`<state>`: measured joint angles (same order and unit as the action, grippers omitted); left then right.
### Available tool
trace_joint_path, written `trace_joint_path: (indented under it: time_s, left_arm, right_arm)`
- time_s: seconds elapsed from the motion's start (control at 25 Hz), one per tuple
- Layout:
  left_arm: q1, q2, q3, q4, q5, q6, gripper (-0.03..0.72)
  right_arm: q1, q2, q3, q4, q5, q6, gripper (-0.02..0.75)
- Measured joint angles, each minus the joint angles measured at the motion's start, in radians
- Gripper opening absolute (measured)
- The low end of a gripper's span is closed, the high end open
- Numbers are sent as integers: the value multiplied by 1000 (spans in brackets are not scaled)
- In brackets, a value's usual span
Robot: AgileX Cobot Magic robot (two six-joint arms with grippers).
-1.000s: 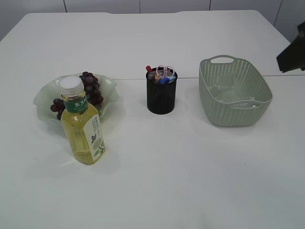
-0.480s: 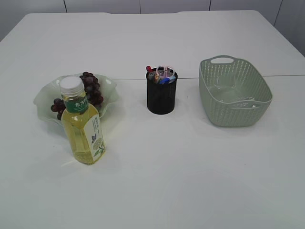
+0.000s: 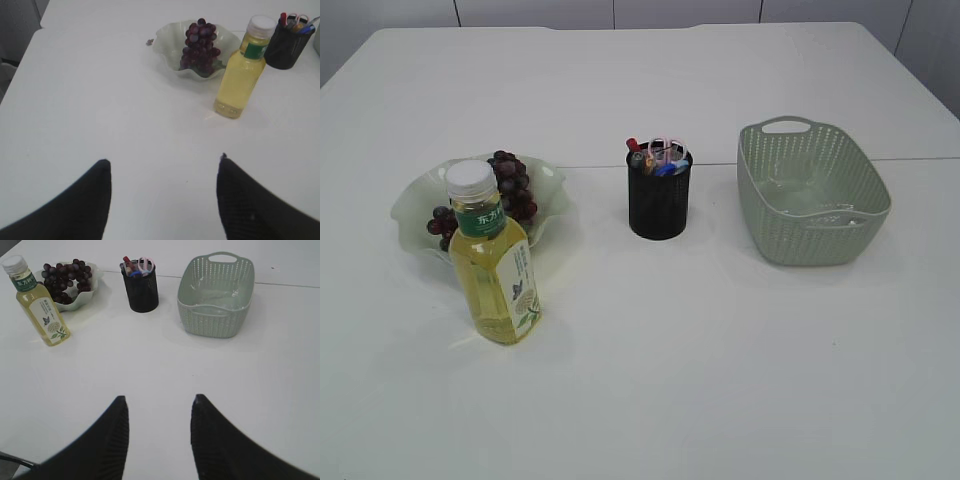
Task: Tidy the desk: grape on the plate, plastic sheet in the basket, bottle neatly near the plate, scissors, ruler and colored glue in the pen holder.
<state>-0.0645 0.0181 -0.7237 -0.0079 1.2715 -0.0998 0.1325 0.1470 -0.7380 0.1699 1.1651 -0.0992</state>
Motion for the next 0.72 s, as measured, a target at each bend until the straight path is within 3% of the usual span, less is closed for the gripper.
trace_joint_path:
  time_s: [0.32, 0.72]
  left_arm:
    - [0, -5, 104, 0, 4, 9, 486]
    - [0, -5, 174, 0, -119, 25, 486]
  right_arm:
    - [0, -160, 107, -32, 102, 2, 305]
    - [0, -165, 225, -73, 25, -3, 305]
